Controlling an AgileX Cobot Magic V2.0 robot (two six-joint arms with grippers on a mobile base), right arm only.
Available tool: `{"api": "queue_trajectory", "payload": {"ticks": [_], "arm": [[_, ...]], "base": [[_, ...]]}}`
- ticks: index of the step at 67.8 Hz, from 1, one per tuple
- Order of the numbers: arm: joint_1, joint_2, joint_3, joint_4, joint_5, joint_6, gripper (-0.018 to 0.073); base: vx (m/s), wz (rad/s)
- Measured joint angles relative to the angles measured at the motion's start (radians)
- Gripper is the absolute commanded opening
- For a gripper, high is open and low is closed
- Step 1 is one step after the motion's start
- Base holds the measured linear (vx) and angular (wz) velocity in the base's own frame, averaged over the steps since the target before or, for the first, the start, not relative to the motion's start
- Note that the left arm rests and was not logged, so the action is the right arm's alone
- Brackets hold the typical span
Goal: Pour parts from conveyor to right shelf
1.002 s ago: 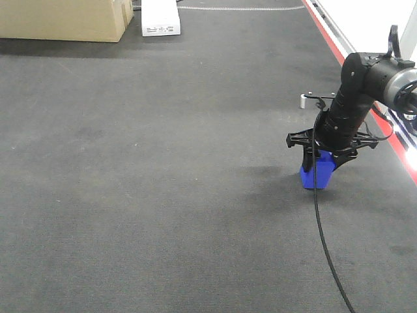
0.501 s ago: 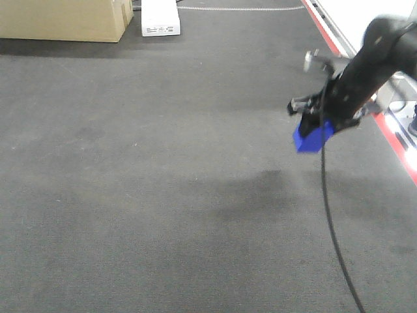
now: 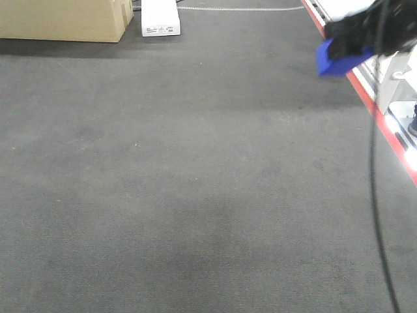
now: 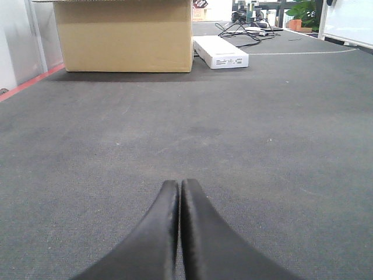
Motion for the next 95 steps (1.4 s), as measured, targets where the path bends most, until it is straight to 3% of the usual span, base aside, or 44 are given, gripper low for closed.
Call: {"api": "queue_trajectory", "payload": {"ticks": [11,34,55,70,95], "arm": [[0.0,-0.154,0.162,0.004,-0.135,-0.015,-0.0006],[0.0,-0.6,0.87,0.007,-0.567,-0.059,-0.0006],[0.0,-1.029,1.337,0.01,-0.741,-0.096,-0.0006],[0.0,-1.266,1.48,0.011,-0.755,-0.096,-0.0006],[0.0,-1.464,1.495,0.006,-0.742,-0.104,-0.0006]], "base": [[0.0,0.0],[0.0,0.0],[0.0,0.0],[0.0,0.0],[0.0,0.0]]}}
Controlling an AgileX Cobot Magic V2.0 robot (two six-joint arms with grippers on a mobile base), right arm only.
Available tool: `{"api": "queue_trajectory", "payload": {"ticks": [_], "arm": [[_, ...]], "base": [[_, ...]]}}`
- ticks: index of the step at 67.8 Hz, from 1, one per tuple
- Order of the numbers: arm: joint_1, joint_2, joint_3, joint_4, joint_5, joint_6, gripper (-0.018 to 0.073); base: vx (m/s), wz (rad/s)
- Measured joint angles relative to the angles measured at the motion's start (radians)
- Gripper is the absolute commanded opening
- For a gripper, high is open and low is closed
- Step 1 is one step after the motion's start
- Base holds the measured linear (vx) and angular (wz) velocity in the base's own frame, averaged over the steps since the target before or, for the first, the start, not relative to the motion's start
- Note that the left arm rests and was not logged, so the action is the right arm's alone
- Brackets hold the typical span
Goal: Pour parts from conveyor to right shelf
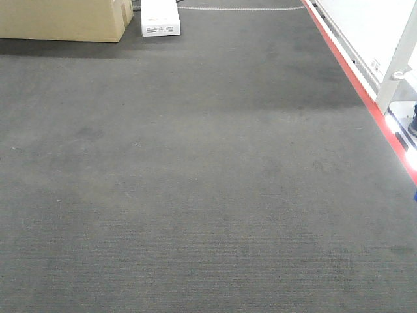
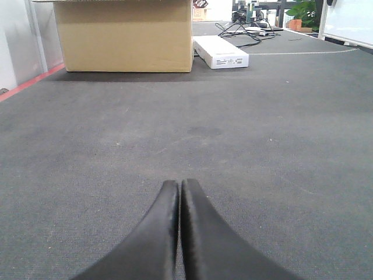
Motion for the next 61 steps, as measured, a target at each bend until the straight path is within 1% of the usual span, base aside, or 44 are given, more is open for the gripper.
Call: {"api": "queue_trajectory", "payload": {"ticks": [17,61], "arm": [[0.0,-0.002,0.0,-0.003,0.054,-0.001,-0.0006],[0.0,-0.002,0.0,-0.006,0.056,-0.001,-0.0006]], "base": [[0.0,0.0],[0.0,0.0]]}}
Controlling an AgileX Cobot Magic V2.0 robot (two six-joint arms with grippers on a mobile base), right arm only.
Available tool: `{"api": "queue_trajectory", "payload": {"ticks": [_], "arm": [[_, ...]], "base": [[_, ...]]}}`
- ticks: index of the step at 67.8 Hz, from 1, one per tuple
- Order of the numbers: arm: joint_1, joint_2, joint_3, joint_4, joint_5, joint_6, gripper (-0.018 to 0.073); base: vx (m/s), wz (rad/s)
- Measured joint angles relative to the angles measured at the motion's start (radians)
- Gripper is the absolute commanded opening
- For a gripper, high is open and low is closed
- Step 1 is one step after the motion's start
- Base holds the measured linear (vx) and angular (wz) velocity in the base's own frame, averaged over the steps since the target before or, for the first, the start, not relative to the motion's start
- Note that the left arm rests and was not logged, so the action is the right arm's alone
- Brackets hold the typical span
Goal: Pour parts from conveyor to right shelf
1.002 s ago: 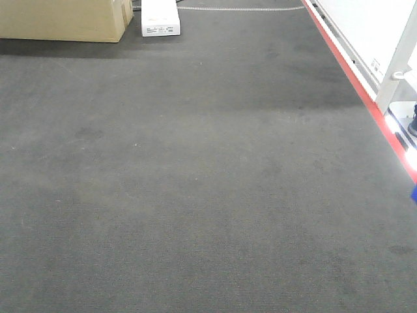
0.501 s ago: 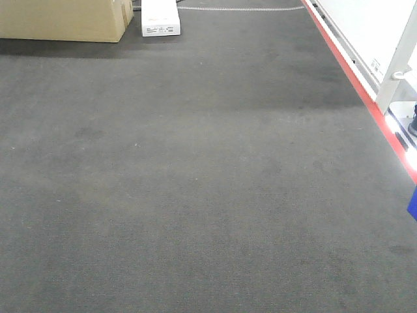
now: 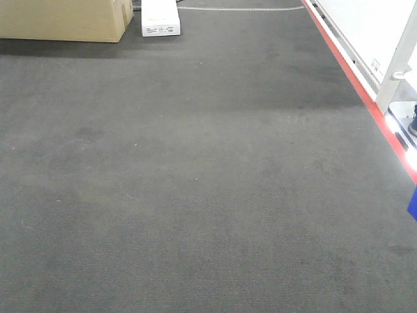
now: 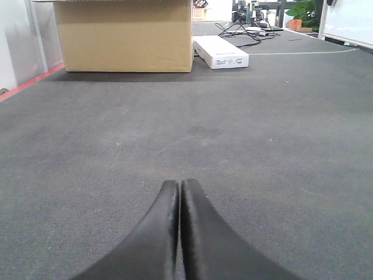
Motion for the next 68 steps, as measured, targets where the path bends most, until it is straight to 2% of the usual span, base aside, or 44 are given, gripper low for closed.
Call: {"api": "queue_trajectory", "payload": {"ticks": [68], "arm": [[0.0,0.0,0.0,0.0,0.0,0.0,-0.0006]], "base": [[0.0,0.0]]}}
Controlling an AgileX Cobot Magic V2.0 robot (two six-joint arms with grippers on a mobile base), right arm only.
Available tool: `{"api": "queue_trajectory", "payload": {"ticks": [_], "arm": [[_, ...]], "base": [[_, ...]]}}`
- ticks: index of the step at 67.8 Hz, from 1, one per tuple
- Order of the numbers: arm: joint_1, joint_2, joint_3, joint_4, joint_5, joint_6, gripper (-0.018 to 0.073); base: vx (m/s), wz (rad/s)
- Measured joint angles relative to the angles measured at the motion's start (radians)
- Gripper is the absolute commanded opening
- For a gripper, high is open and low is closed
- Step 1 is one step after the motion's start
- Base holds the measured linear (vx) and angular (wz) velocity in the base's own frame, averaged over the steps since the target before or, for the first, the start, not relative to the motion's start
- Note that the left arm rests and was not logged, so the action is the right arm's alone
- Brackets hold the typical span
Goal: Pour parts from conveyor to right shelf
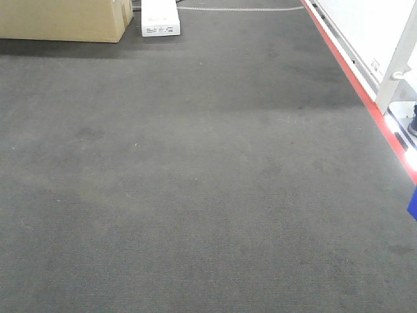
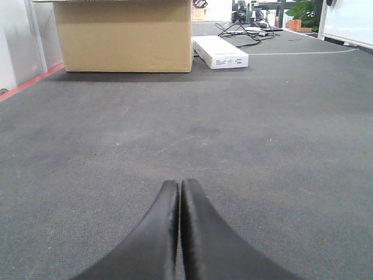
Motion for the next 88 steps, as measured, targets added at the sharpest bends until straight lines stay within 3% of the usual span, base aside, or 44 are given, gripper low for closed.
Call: {"api": "queue_trajectory", "payload": {"ticks": [47,88], "arm": [[0.0,0.0,0.0,0.0,0.0,0.0,-0.0006],[0.0,0.0,0.0,0.0,0.001,0.0,-0.0006]], "base": [[-0.02,-0.01],[-0.21,-0.09]]}}
